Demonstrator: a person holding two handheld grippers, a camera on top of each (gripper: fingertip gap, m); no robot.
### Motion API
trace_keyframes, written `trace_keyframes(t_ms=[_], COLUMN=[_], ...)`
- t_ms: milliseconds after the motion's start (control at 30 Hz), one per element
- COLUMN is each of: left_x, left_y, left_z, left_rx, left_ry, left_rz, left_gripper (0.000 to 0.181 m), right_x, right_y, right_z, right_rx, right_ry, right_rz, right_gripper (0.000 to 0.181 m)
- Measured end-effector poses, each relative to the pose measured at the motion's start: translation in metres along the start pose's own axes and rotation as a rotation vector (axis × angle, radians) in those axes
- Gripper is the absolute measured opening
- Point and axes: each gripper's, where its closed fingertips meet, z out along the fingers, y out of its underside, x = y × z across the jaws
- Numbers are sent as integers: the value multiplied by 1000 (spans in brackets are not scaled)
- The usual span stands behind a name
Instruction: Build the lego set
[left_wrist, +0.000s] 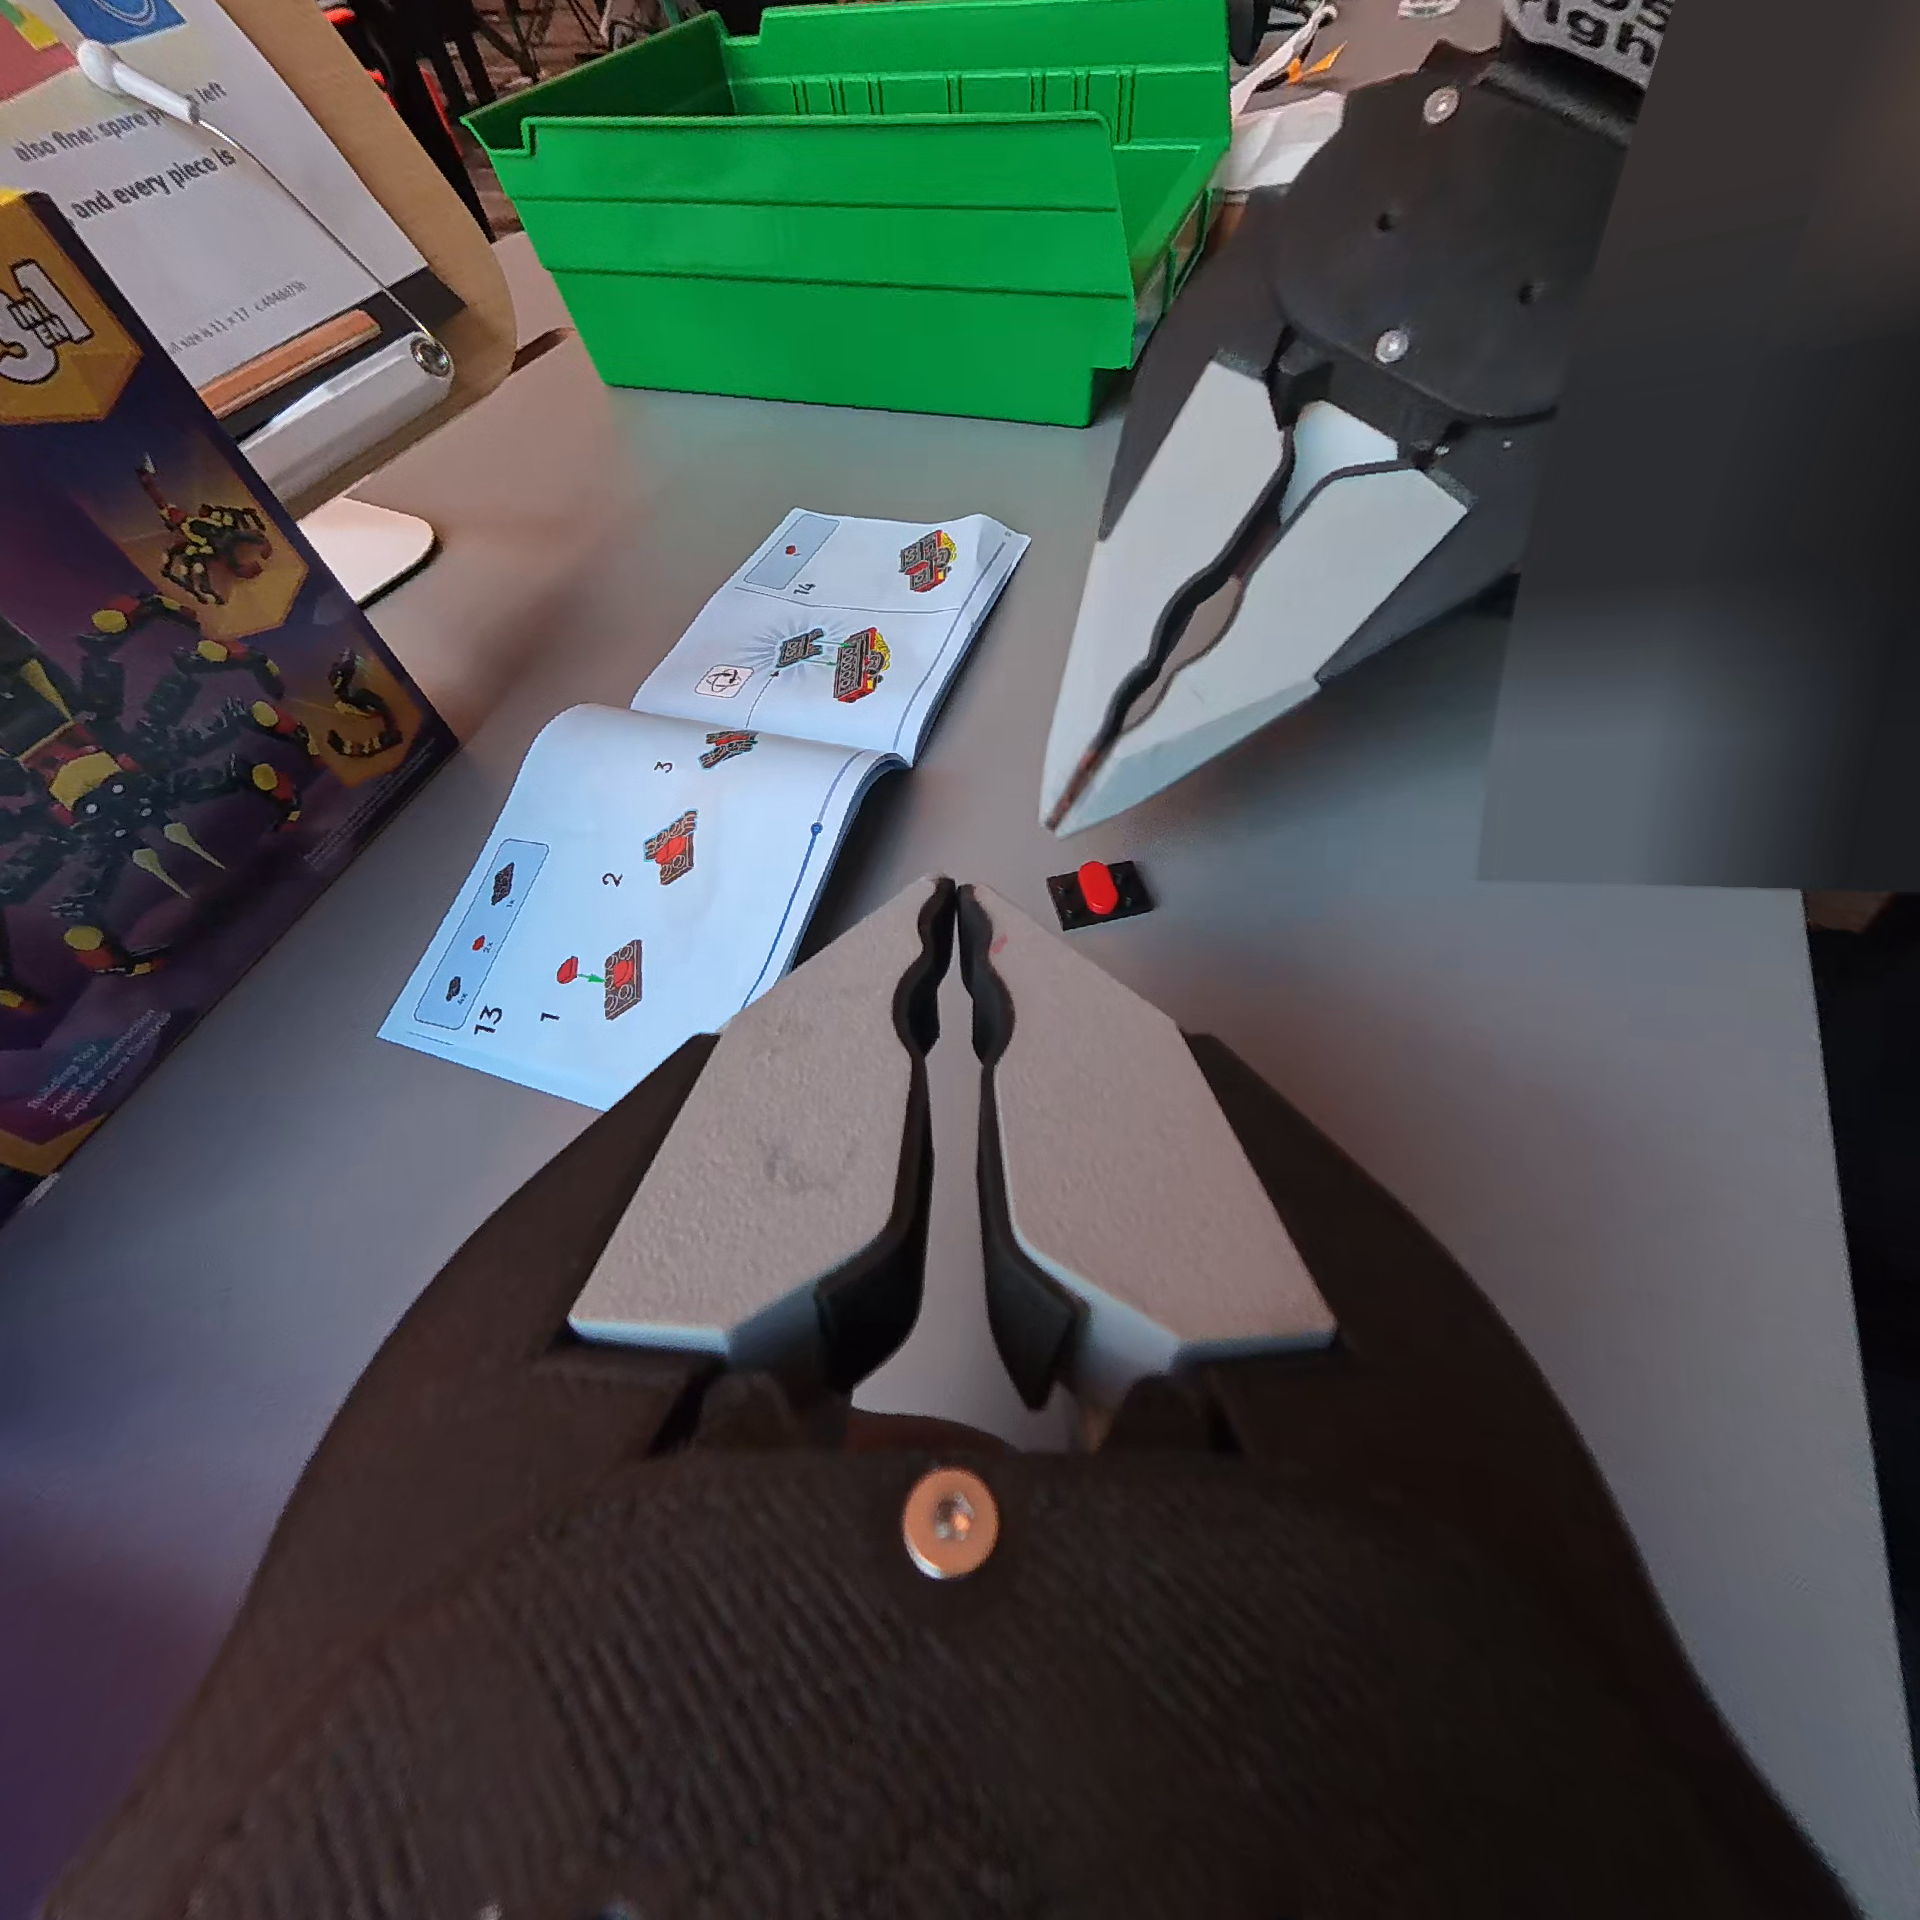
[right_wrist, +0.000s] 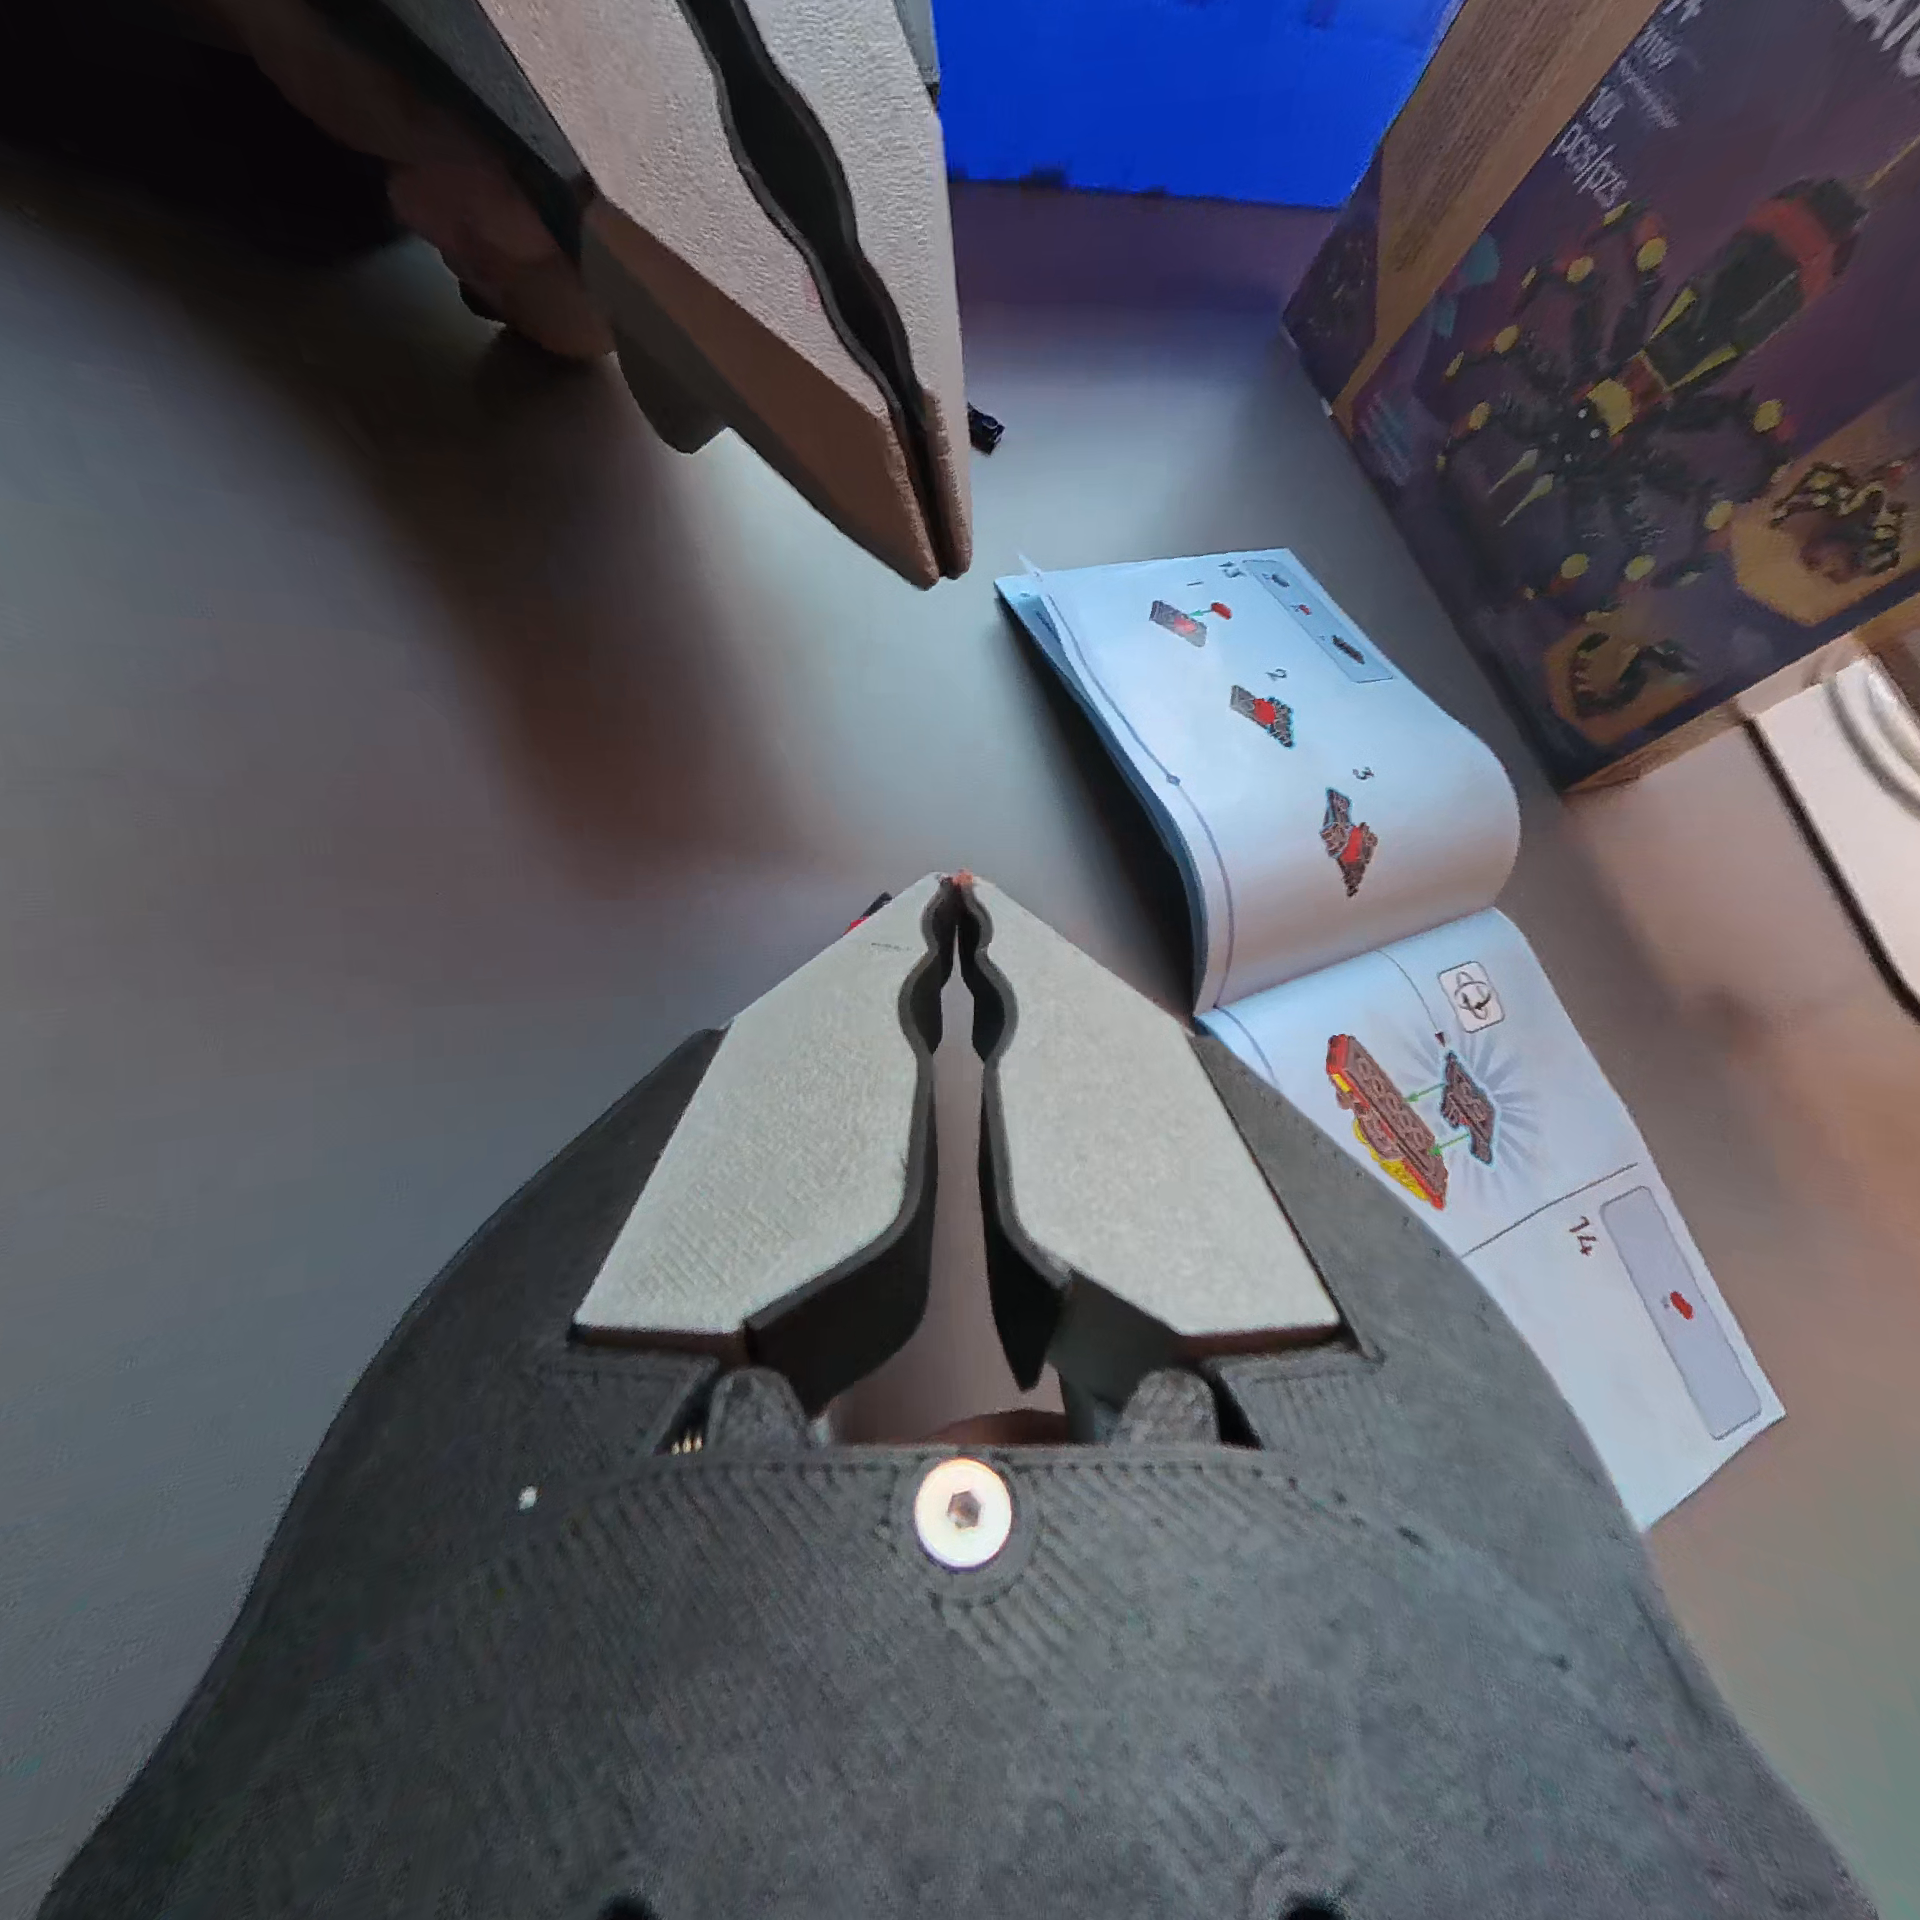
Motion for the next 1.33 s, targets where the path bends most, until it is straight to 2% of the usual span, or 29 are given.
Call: trace_keyframes(t_ms=[167,300,533,667,767,833,900,967,1067,1133,1233,1333], left_x=[-2,-2,2,-5,-12,-24,-35,-41,-42,-40,-32,-25], left_y=[-3,-9,-19,-23,-19,-24,-33,-37,-29,-34,-52,-60], left_z=[-1,-1,5,6,8,4,-3,-9,-9,-14,-29,-37], left_rx=[20,49,96,119,76,94,142,193,201,229,320,356], left_ry=[-40,-82,-161,-179,-168,-217,-257,-260,-227,-221,-238,-236], left_rz=[53,129,263,252,253,248,216,156,96,82,121,155], left_gripper=[0,0,0,0,0,22,33,37,39,41,33,30], right_x=[17,25,42,48,51,58,69,82,92,97,97,102], right_y=[-12,-10,-13,-18,-25,-31,-42,-56,-67,-62,-52,-54], right_z=[-6,-4,-10,-12,-10,-10,-16,-26,-41,-47,-51,-61], right_rx=[95,104,146,193,224,241,277,343,458,507,511,557], right_ry=[72,105,194,197,185,204,243,277,271,283,249,245], right_rz=[36,72,128,180,188,172,163,170,215,250,300,338], right_gripper=[0,4,31,50,60,68,80,83,80,80,77,73])
